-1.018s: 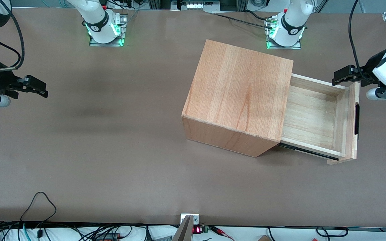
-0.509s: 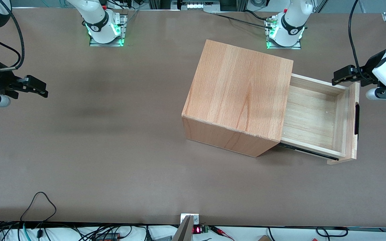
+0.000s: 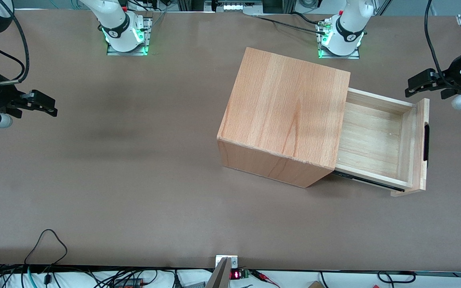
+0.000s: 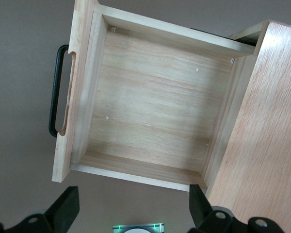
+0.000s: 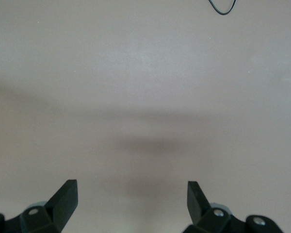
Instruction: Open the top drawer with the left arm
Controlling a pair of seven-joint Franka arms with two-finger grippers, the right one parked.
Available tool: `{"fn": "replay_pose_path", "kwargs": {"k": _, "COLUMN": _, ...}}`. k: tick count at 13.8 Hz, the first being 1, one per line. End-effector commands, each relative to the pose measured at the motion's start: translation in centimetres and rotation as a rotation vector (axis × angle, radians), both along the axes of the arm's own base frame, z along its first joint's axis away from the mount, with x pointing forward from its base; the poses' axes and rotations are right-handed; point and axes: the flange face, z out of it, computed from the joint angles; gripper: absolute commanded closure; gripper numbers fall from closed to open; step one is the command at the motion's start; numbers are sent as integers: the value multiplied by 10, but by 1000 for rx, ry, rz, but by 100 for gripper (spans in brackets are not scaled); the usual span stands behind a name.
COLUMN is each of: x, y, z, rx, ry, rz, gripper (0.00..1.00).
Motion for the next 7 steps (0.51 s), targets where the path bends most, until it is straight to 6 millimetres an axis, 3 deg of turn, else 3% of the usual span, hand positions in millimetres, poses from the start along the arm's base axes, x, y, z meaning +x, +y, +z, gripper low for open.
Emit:
{"fn": "replay_pose_path", "kwargs": {"k": 1, "x": -1, "y": 3, "z": -2, "rx": 25, "ry": 6, "rz": -24, "gripper": 0}}
{"fn": "replay_pose_path", "kwargs": {"k": 7, "x": -18, "y": 1, "z": -19, "rx": 25, "ry": -13, "rz": -25, "gripper": 0}}
